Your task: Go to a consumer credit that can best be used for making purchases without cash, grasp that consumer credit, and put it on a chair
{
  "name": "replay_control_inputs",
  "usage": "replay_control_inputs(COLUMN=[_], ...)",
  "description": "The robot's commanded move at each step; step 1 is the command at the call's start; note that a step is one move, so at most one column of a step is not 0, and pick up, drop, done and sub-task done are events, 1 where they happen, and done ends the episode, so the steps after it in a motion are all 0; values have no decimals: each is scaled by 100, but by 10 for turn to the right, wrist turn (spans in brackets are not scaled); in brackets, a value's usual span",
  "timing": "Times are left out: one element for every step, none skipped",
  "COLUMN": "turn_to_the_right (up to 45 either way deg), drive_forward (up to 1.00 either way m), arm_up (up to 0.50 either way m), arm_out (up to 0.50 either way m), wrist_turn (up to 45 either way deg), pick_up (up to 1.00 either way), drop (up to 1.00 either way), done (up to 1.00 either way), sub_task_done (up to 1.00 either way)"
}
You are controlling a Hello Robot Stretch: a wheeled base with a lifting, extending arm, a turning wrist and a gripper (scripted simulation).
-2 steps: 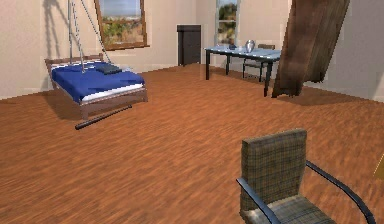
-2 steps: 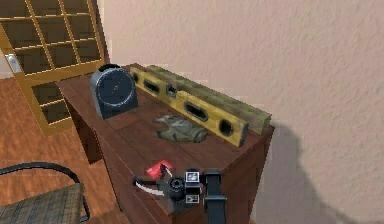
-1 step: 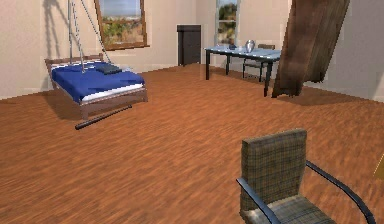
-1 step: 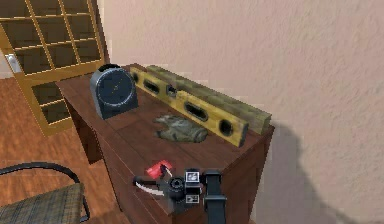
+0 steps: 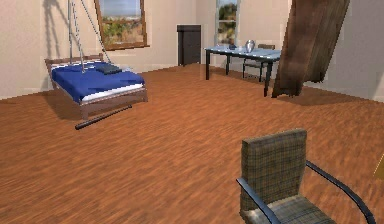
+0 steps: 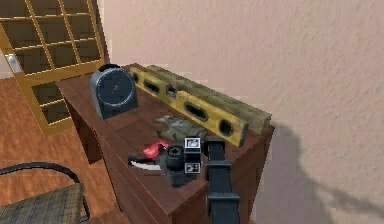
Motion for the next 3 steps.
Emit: replay_control_inputs(turn_to_the_right=[0,0,0], drive_forward=[0,0,0], arm_up=[14,0,0], arm_out=[0,0,0], wrist_turn=[0,-450,-450], pick_up=[0,0,0], drop=[0,0,0], done=[0,0,0], sub_task_done=[0,0,0])
